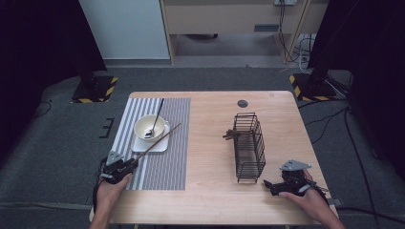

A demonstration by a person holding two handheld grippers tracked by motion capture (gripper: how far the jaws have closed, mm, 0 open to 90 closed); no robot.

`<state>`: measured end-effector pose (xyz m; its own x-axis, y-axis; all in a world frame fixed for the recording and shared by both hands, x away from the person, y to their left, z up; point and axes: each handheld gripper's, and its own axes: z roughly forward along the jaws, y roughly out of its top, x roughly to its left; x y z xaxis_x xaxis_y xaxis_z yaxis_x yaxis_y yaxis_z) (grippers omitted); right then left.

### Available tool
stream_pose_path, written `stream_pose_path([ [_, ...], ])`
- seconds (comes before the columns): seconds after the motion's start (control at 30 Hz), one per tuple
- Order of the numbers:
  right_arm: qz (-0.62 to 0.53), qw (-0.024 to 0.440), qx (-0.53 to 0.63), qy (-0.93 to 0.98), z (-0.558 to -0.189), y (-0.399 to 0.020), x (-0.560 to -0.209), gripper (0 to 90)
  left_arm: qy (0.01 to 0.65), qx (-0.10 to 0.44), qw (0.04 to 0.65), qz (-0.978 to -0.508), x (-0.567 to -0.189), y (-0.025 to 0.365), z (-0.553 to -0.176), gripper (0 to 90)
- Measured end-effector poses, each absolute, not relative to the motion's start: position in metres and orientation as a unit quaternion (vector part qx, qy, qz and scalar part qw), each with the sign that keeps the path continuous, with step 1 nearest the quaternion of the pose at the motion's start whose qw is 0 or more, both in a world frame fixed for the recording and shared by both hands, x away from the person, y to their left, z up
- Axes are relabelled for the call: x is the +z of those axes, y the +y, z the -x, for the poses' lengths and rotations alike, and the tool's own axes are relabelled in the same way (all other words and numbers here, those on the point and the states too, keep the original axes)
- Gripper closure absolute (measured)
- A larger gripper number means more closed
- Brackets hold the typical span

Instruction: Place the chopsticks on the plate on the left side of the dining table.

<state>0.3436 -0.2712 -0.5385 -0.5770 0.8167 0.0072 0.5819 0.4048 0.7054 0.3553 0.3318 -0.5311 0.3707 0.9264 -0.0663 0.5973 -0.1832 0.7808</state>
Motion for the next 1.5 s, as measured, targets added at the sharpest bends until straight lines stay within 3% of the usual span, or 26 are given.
stream_pose_path([
  [0.37, -0.426, 0.172, 0.340, 0.821, -0.344, -0.271, -0.538, 0.2, 0.507, 0.229, 0.379, -0.739, -0.531, 0.331, -0.355, 67.3],
  [0.67, -0.426, 0.172, 0.340, 0.820, -0.344, -0.271, -0.538, 0.2, 0.509, 0.239, 0.399, -0.724, -0.527, 0.330, -0.353, 52.5],
  [0.93, -0.426, 0.172, 0.340, 0.820, -0.344, -0.271, -0.538, 0.2, 0.517, 0.253, 0.396, -0.716, -0.522, 0.328, -0.353, 29.5],
  [1.5, -0.426, 0.173, 0.340, 0.820, -0.344, -0.271, -0.538, 0.2, 0.475, 0.228, 0.388, -0.756, -0.521, 0.306, -0.350, 7.6],
])
